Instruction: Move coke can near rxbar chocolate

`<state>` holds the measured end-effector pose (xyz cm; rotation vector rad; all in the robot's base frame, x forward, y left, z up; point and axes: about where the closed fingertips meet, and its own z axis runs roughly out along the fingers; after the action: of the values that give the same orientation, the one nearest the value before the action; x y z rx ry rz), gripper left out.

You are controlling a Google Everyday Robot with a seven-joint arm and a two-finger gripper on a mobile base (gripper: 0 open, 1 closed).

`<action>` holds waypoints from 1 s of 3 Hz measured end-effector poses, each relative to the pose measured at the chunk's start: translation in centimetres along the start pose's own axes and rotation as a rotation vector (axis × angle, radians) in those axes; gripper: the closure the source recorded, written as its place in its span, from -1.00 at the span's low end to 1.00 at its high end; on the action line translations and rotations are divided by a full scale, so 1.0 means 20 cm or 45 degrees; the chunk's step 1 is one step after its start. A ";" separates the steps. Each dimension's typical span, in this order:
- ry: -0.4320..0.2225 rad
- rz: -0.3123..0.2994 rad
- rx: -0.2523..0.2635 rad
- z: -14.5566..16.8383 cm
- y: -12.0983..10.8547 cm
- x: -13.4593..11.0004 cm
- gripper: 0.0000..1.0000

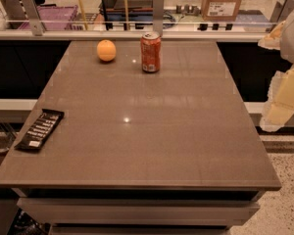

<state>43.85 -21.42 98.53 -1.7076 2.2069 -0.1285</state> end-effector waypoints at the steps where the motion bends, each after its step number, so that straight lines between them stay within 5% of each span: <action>1: 0.000 0.000 0.000 0.00 0.00 0.00 -1.00; 3: -0.154 0.290 0.255 -0.08 -0.10 0.05 -1.00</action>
Offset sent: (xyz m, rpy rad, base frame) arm 0.0088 -0.0216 0.0205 0.1192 -0.1814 -0.2304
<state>44.95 -23.05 100.35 -1.3152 2.1988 -0.1775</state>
